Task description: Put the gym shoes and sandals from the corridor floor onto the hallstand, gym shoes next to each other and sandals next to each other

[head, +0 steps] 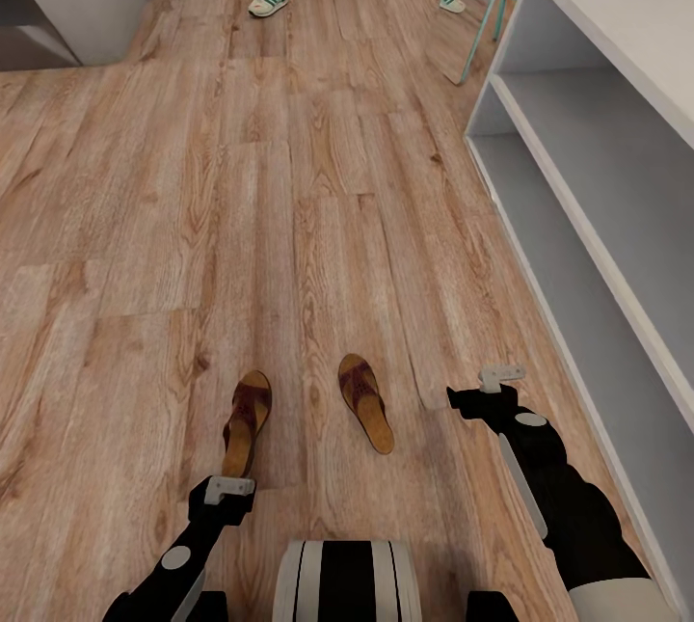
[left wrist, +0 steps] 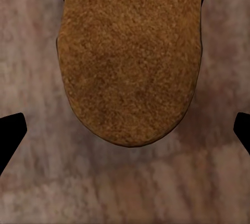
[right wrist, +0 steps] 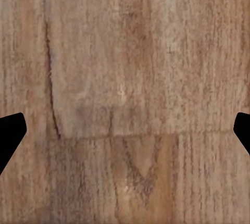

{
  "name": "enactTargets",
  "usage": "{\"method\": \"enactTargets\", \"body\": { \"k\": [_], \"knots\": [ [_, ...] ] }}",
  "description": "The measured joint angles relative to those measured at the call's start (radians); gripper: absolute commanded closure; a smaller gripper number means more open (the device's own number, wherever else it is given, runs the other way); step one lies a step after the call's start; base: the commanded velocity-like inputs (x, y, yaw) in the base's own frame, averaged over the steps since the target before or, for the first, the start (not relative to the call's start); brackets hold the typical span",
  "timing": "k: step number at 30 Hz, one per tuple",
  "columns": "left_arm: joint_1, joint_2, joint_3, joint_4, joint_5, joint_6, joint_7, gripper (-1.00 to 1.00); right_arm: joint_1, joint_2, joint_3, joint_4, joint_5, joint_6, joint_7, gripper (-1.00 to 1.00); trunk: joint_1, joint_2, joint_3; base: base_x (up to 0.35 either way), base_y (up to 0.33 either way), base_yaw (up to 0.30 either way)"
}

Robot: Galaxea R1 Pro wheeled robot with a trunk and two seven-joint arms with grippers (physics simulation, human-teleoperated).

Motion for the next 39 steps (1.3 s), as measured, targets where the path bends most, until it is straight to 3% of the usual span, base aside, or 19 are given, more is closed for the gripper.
{"method": "enactTargets", "body": {
  "k": [39],
  "knots": [
    [0.002, -0.002, 0.0, 0.0, 0.0, -0.001, 0.007, -1.0, 0.0, 0.0, 0.0, 0.0, 0.0, 0.001, -0.001, -1.0, 0.0, 0.0, 0.0, 0.04, 0.0, 0.0]
  ]
}}
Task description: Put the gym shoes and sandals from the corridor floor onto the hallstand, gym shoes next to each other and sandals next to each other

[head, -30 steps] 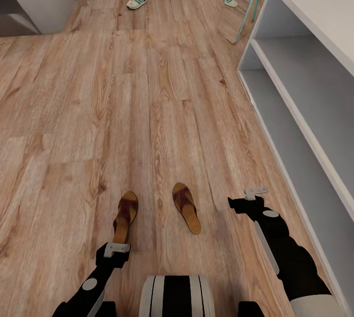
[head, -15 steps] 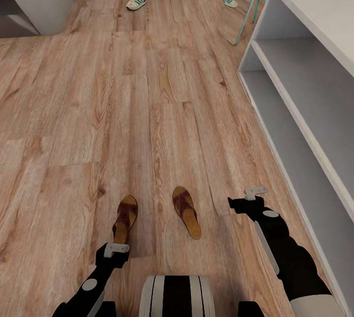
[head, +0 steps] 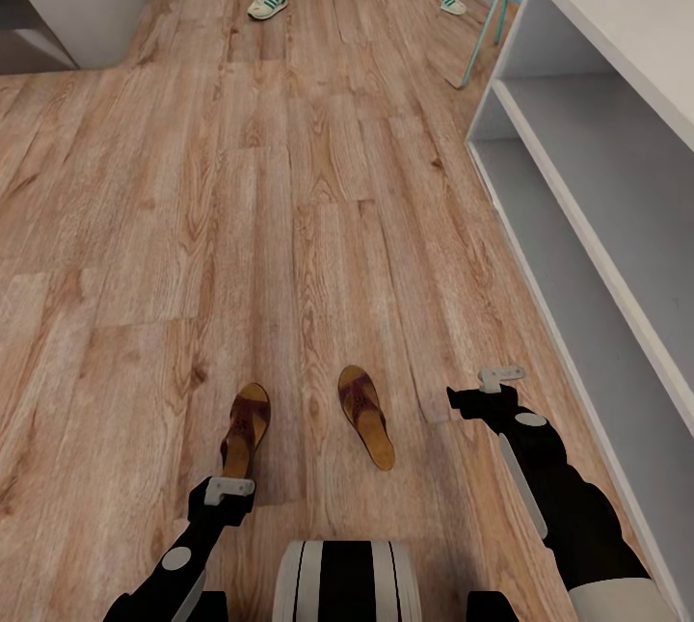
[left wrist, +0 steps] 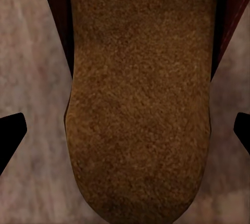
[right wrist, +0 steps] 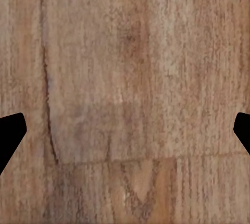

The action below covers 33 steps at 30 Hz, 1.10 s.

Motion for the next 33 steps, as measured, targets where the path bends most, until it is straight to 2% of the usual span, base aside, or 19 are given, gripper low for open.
{"method": "enactTargets", "body": {
  "k": [7, 8, 33],
  "knots": [
    [0.0, 0.0, 0.0, 0.0, 0.0, 0.0, -0.001, -1.0, 0.0, 0.0, 0.0, 0.0, 0.0, 0.0, 0.0, -1.0, 0.0, 0.0, 0.0, 0.0, 0.0, 0.0],
    [0.0, 0.0, 0.0, 0.001, 0.0, 0.0, -0.001, 1.0, 0.0, 0.0, 0.0, 0.0, 0.0, 0.0, 0.0, -1.0, 0.0, 0.0, 0.0, 0.0, 0.0, 0.0],
    [0.0, 0.003, 0.009, 0.0, 0.006, -0.004, -0.004, 1.0, 0.0, 0.0, 0.0, 0.0, 0.0, 0.0, 0.0, -1.0, 0.0, 0.0, 0.0, 0.0, 0.0, 0.0]
  ]
}}
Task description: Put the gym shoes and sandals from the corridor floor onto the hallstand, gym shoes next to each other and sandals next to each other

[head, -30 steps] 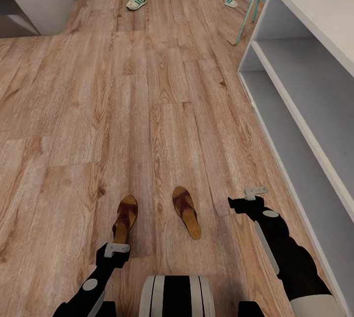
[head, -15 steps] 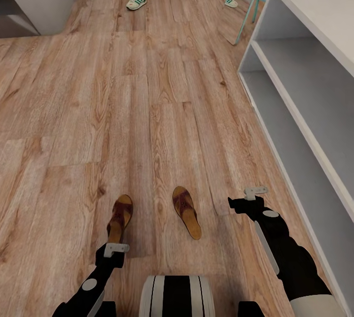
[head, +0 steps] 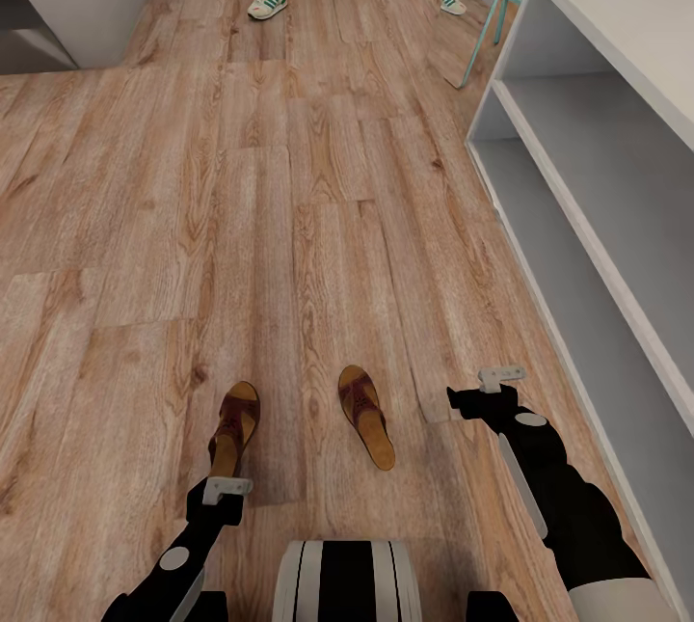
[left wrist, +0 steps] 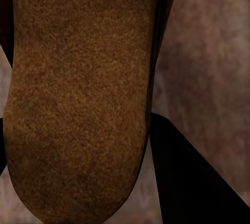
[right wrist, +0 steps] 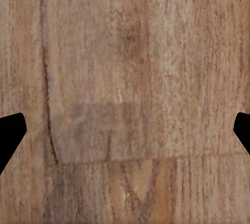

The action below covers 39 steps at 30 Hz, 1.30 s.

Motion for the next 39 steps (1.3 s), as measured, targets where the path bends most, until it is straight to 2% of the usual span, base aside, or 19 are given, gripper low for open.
{"method": "enactTargets", "body": {
  "k": [17, 31, 35, 39],
  "knots": [
    [0.0, 0.0, 0.0, 0.0, -0.004, -0.001, -0.004, 1.0, 0.0, 0.0, 0.0, 0.0, 0.0, 0.0, 0.0, -1.0, 0.0, 0.0, 0.0, 0.0, 0.0, 0.0],
    [-0.001, 0.003, 0.003, -0.006, -0.004, 0.002, -0.006, 1.0, 0.0, 0.0, 0.0, -0.002, -0.001, 0.0, 0.0, -1.0, -0.006, 0.003, 0.054, 0.0, 0.0, 0.0],
    [-0.002, 0.016, 0.003, -0.013, -0.001, 0.005, -0.007, 1.0, 0.0, 0.0, 0.0, -0.004, -0.001, 0.0, 0.0, -1.0, -0.008, 0.004, 0.07, 0.0, 0.0, 0.0],
    [-0.001, 0.042, 0.005, -0.018, 0.004, 0.007, -0.005, 1.0, 0.0, 0.0, 0.0, -0.004, -0.001, -0.001, 0.0, -1.0, -0.01, 0.005, 0.086, 0.0, 0.0, 0.0]
  ]
}}
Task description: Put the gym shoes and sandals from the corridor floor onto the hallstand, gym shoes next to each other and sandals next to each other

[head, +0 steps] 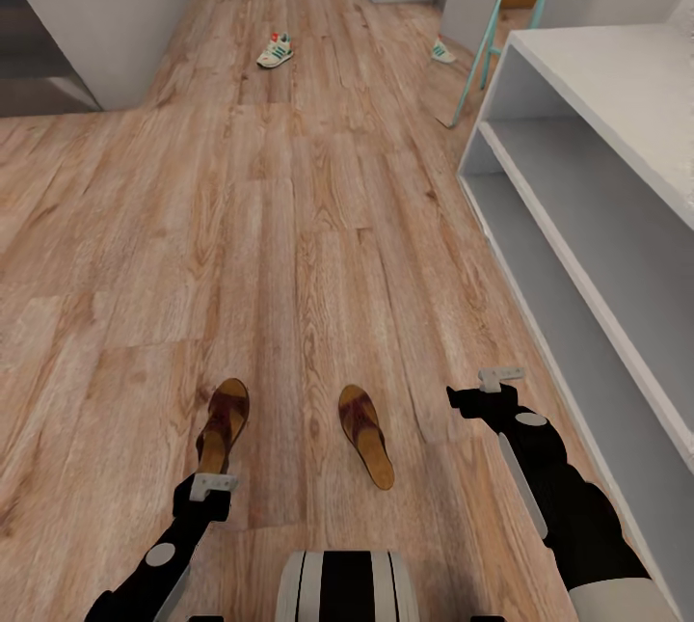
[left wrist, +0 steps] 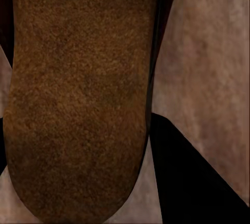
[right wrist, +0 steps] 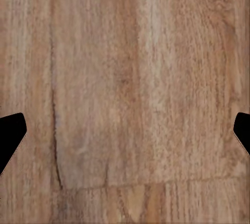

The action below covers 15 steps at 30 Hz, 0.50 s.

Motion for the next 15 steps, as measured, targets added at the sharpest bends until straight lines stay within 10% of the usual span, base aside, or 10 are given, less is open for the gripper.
{"method": "enactTargets", "body": {
  "k": [15],
  "knots": [
    [0.001, 0.029, -0.001, 0.012, 0.019, 0.001, 0.002, 1.0, 0.0, 0.0, 0.0, 0.002, 0.0, 0.0, 0.0, -1.0, -0.007, 0.004, 0.078, 0.0, 0.0, 0.0]
  ]
}}
